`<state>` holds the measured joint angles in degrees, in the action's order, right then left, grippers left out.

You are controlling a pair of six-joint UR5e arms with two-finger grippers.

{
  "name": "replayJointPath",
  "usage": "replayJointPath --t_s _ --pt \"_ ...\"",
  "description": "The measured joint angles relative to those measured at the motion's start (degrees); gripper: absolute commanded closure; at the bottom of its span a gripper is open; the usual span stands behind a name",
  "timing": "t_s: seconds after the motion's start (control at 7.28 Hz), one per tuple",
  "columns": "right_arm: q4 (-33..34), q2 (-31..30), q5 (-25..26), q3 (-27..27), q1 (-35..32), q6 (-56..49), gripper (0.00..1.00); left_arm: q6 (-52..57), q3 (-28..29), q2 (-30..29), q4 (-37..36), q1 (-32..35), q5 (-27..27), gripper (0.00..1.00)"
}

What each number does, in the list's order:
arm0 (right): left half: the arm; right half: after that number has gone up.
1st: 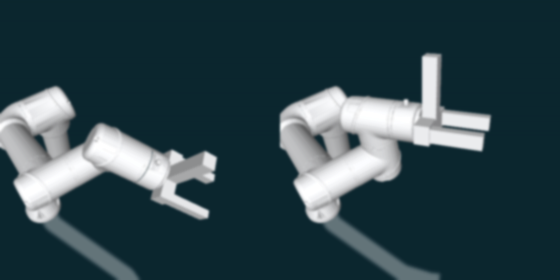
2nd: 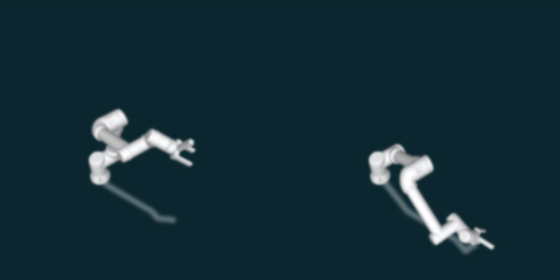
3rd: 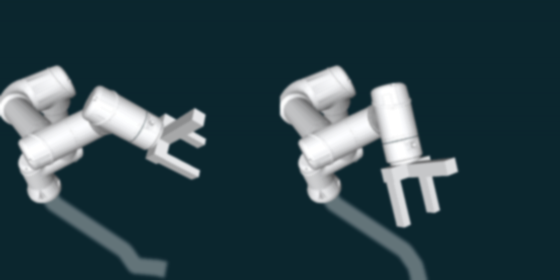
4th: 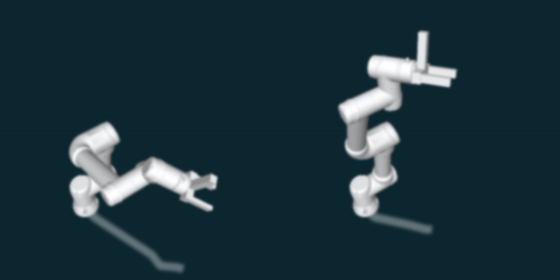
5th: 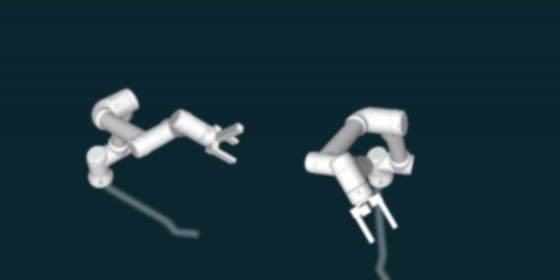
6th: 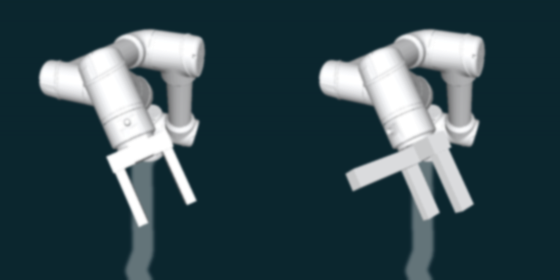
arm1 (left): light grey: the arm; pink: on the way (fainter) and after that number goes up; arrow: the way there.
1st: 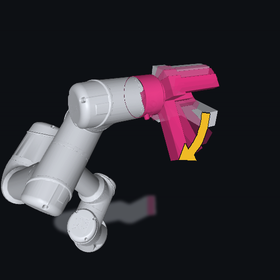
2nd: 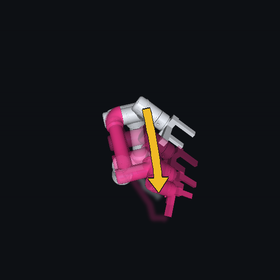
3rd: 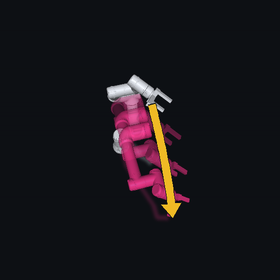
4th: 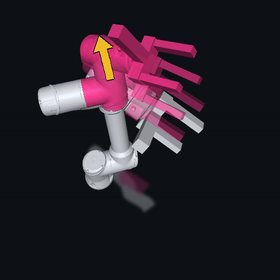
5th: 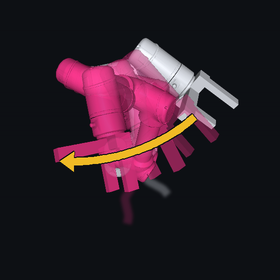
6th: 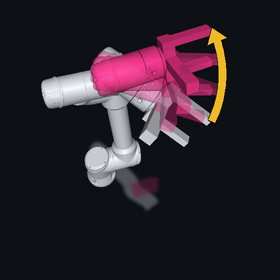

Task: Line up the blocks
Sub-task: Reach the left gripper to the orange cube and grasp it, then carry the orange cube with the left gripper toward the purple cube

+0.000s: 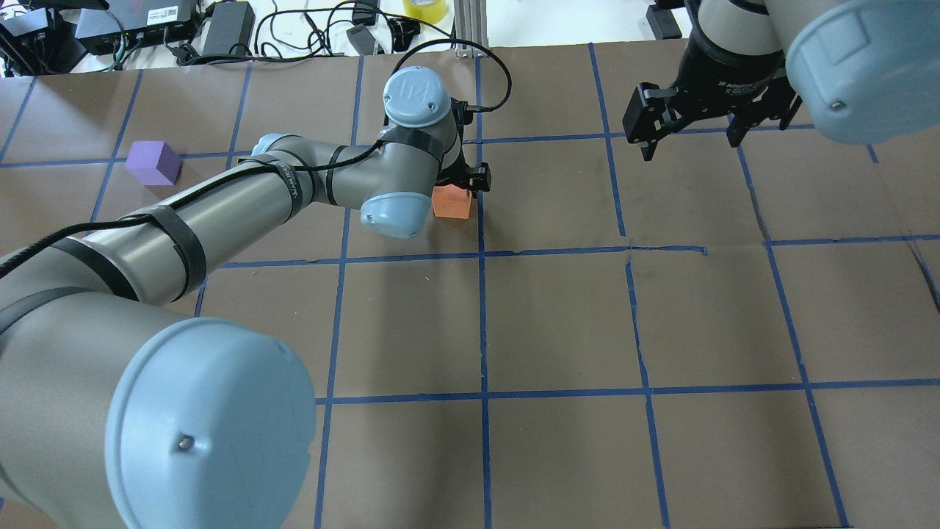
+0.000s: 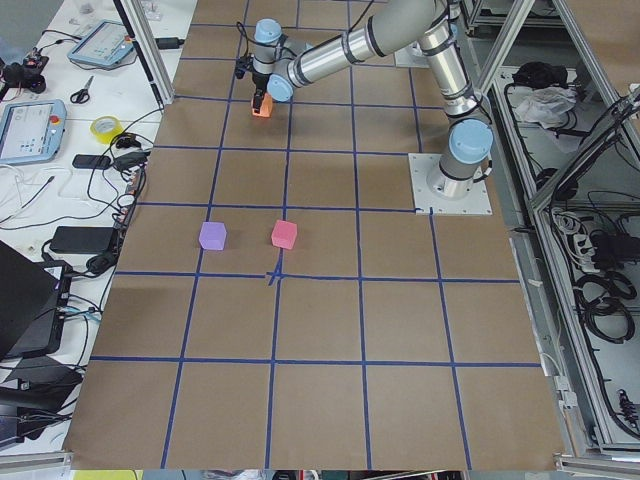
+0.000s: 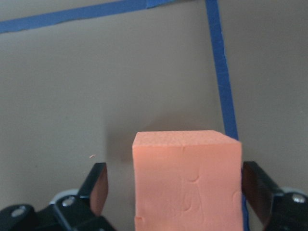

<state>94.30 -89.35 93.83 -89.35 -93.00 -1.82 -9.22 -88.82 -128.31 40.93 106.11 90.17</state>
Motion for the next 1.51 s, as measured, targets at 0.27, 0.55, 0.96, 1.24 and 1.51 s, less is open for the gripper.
replayJointPath --t_s 0.27,0.55,0.96,1.24,1.51 --pt "-0.14 -0.2 -3.52 -0.03 0.12 0.16 0.0 -1.37 -0.31 1.3 0.57 -0.07 0.26 1.0" --pt "-0.48 -0.44 -4.14 -0.09 0.25 0.14 0.0 -3.84 -0.4 4.93 3.04 -3.4 -0.35 1.0" --pt "-4.37 -1.24 -3.86 -0.04 0.36 0.05 0.0 -0.92 -0.62 11.26 9.07 -19.7 -3.28 1.0" --pt "-4.62 -1.76 -3.83 -0.03 0.37 0.36 0.0 10.73 -0.14 13.66 15.29 -32.84 -1.66 1.0" --pt "-4.44 -1.86 -3.83 -0.03 0.53 0.54 0.0 28.04 -0.53 12.96 16.92 -43.66 -1.1 1.0"
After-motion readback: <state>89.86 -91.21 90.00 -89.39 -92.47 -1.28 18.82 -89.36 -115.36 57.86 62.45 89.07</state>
